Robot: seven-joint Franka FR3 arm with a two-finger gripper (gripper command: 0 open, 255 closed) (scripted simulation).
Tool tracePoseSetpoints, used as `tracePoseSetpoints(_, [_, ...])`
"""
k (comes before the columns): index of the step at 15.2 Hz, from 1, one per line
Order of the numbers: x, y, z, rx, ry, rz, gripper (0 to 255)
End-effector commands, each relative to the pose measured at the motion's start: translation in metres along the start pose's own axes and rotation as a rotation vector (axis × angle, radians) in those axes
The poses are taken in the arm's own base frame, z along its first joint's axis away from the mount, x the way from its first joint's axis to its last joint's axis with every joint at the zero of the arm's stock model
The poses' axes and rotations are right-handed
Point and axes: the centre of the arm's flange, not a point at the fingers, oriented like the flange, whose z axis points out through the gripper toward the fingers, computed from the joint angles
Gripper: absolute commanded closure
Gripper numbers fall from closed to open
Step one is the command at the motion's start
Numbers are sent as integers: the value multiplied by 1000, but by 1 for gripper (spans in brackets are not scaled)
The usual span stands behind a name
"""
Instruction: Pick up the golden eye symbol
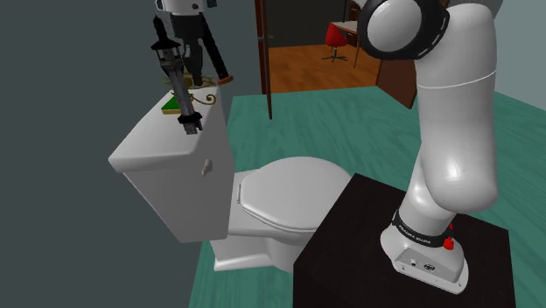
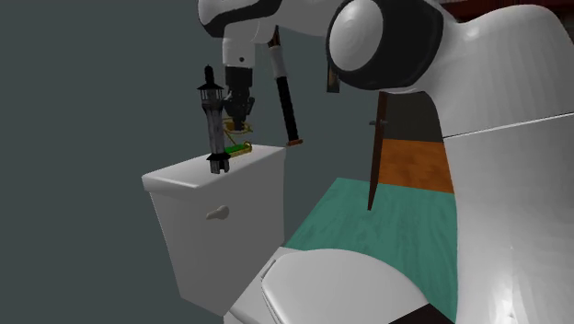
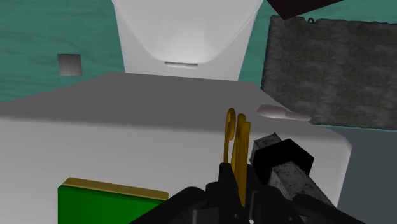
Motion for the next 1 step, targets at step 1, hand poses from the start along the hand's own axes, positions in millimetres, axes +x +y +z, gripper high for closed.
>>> tracePoseSetpoints(1, [0, 1, -3, 0, 0, 0, 255])
